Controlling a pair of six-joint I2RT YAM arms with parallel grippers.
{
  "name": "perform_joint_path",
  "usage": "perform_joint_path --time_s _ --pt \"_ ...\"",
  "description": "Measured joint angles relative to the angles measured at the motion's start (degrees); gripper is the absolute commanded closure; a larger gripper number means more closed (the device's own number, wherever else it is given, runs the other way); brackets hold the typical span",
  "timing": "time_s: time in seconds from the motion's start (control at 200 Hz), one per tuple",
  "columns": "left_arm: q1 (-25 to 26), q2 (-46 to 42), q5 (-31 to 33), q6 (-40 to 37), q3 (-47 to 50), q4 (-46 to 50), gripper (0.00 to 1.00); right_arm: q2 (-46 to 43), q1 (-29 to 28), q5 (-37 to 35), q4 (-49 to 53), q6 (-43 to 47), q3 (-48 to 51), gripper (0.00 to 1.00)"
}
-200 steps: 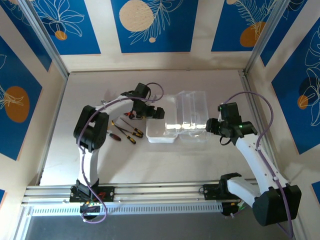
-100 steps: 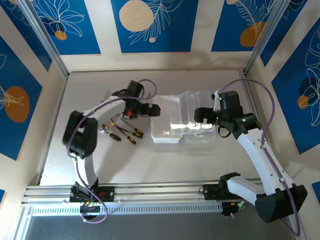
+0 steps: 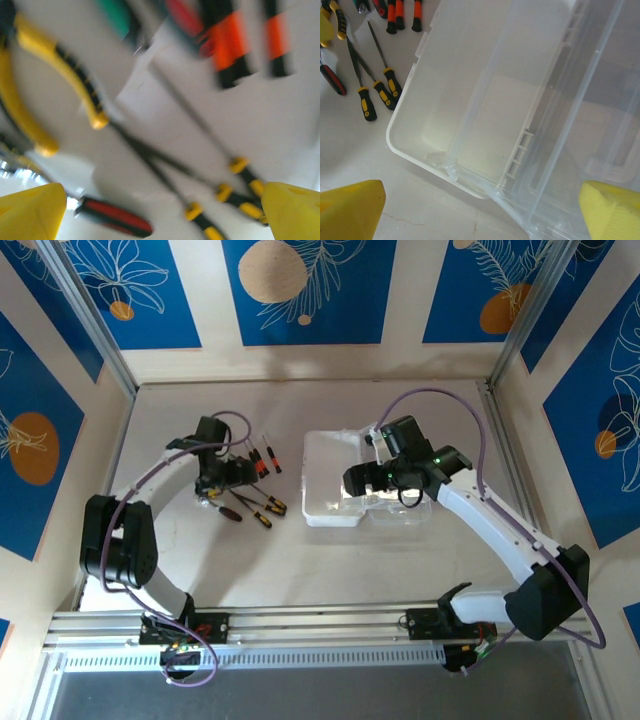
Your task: Pack the tool kit
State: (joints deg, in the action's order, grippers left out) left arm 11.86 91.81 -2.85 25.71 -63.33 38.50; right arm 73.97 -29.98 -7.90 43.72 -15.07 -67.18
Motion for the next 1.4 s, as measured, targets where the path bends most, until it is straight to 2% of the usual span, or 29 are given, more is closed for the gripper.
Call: perform_joint_path --time_s 0.08,0.315,0.475,0.655,0.895,1.061,1.231,1.401 --pt "-2.29 0.0 0.79 1.01 1.79 0.17 0.02 1.42 0.11 0.74 -0.24 0.57 -0.42 0.01" --pt "-7.93 3.04 3.02 1.36 0.17 -0.33 0.18 7.48 1.38 2.64 -0.92 3.28 -4.94 0.01" --pt "-8.96 7.89 4.31 0.17 -2.38 -0.52 0.39 9.53 1.95 3.72 -1.64 3.69 -5.49 0.01" --pt "-9.9 11.98 5.97 -0.7 -6.1 -1.16 0.57 11.87 1.95 4.96 -2.1 3.87 -5.66 0.01" --pt "-10.1 15.54 8.09 -2.25 -7.98 -1.62 0.58 12.63 2.69 5.27 -1.92 4.09 -6.4 0.01" --pt "-10.21 16.98 9.18 -3.34 -8.11 -1.6 0.63 13.75 2.86 5.44 -1.33 4.09 -8.46 0.01" --pt "-10.23 18.64 8.79 -4.55 -9.81 -1.25 0.76 16.76 2.54 5.55 -0.11 4.09 -11.98 0.01" --pt "-10.21 19.08 7.91 -5.42 -10.88 -0.35 0.98 19.3 1.22 5.22 1.64 4.07 -16.44 0.01"
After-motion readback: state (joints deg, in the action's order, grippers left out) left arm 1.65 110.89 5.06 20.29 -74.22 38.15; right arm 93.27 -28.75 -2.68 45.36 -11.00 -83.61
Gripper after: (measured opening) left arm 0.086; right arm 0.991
